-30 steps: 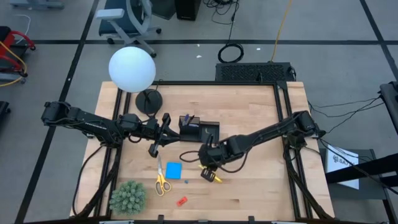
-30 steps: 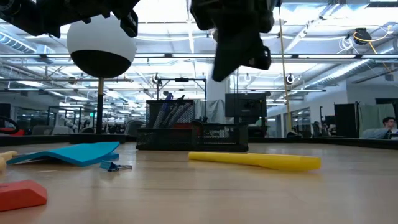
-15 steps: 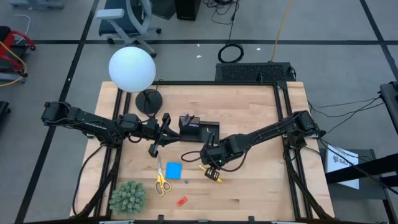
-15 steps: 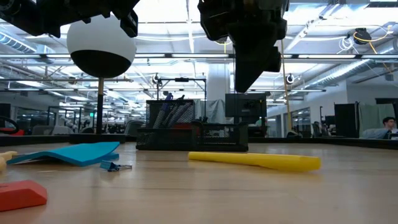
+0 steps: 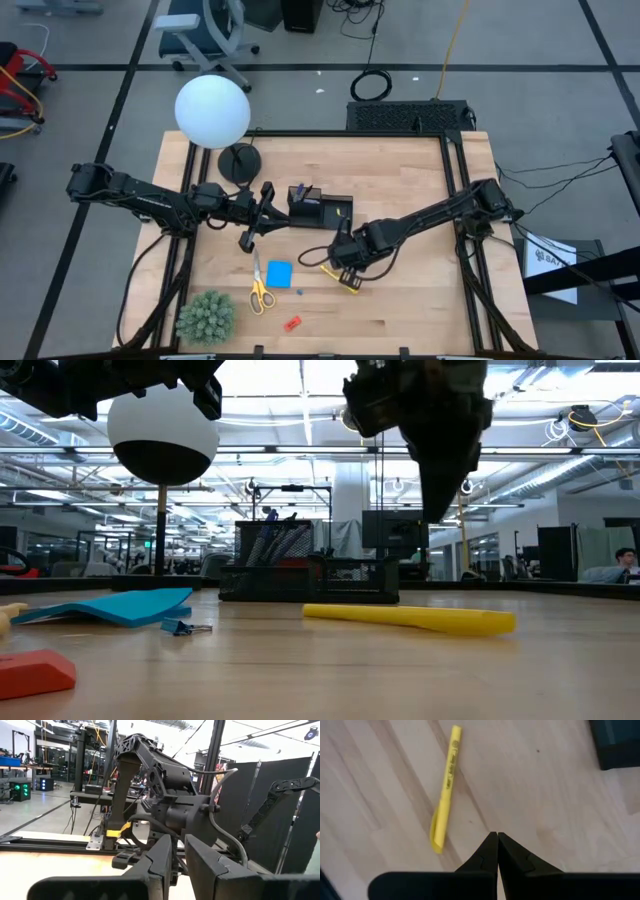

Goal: Pick and place office supplies into organizer
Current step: Put the yellow pen into the black desk organizer

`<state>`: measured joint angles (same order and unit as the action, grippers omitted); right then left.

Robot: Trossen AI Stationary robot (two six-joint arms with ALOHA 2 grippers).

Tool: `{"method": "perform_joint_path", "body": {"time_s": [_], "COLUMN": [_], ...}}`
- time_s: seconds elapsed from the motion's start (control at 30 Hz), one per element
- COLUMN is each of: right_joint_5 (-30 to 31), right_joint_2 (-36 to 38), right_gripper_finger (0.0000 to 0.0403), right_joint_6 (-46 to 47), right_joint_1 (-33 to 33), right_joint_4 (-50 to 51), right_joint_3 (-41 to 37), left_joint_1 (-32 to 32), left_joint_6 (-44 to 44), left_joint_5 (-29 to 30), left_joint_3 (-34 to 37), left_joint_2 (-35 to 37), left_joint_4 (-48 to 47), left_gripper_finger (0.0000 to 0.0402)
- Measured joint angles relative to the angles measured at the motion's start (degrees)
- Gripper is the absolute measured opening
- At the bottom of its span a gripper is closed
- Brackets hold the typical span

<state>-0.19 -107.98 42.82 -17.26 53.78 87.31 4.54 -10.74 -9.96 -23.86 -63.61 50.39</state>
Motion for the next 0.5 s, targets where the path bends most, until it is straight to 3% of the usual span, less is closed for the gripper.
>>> {"method": "perform_joint_path", "body": {"time_s": [0.37, 0.5], "right_joint_5": [0.07, 0.11], "right_joint_2": [-3.06, -3.13], "right_gripper_finger": [0.0004, 0.0004], "right_joint_6": [2.98, 3.76], "right_joint_1": [-4.28, -5.90], "right_joint_4": [-0.28, 0.71], "right_joint_3": [0.04, 0.99], "left_joint_1": [-0.02, -0.51], "left_joint_6": [-0.07, 0.38], "left_joint_5": [0.03, 4.01], "left_joint_3": [0.00, 0.00], "left_joint_2": [0.00, 0.00], "left_joint_4": [-0.02, -0.03], "left_gripper_finger": [0.0063, 0.0063]}}
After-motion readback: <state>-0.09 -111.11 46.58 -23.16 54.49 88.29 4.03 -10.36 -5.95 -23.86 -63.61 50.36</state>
